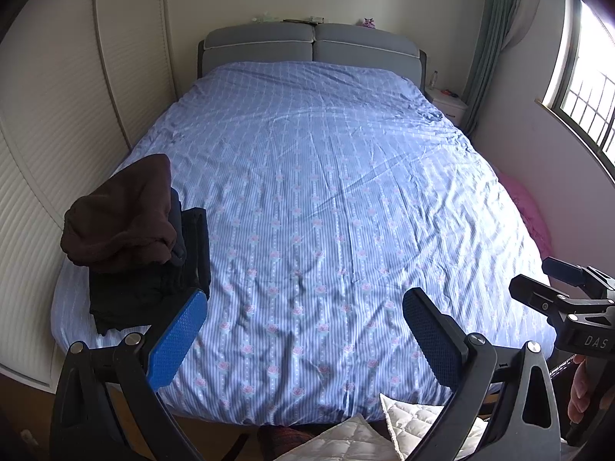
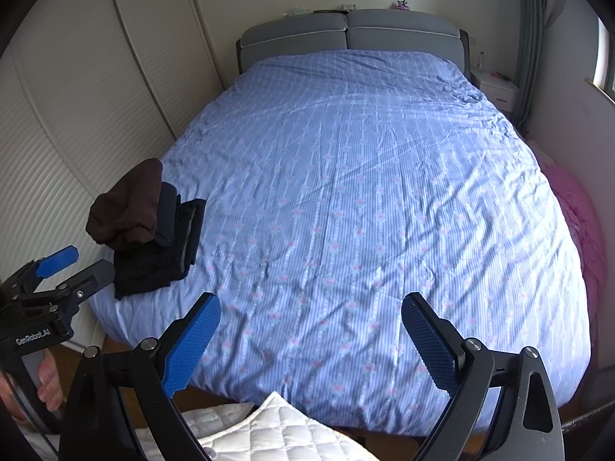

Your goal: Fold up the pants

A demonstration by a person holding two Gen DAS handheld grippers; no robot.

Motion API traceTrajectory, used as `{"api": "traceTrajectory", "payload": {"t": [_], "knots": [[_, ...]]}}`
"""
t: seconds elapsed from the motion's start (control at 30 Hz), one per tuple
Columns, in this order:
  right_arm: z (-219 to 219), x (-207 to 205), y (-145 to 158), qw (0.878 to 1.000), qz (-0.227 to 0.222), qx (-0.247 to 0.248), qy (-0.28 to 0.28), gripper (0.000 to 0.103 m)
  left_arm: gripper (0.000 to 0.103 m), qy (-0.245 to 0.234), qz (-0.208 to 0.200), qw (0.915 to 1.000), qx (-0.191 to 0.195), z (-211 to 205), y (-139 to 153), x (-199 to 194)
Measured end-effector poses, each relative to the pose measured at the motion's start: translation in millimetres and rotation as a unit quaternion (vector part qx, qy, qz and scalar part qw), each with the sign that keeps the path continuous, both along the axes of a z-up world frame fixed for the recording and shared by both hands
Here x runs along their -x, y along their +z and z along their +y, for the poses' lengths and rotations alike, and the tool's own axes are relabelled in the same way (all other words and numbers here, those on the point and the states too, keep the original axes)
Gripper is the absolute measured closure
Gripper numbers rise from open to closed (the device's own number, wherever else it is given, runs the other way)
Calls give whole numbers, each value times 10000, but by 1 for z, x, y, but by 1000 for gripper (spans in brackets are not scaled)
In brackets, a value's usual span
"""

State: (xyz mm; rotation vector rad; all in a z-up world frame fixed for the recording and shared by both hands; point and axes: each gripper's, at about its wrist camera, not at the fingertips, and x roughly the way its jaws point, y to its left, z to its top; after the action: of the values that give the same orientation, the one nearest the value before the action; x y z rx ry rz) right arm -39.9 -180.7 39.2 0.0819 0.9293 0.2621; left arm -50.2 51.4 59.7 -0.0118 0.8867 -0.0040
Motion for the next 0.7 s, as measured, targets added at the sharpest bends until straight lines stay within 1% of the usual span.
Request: {"api": "traceTrajectory", "payload": {"t": [0.17,0.7], "knots": [[0,0,0,10000,3,-5,4,7,0,7,-48,10000,-15,-1,-1,1],[-1,1,0,10000,22,-4,3,7,0,48,-25,10000,-60,-1,-2,-2]]}}
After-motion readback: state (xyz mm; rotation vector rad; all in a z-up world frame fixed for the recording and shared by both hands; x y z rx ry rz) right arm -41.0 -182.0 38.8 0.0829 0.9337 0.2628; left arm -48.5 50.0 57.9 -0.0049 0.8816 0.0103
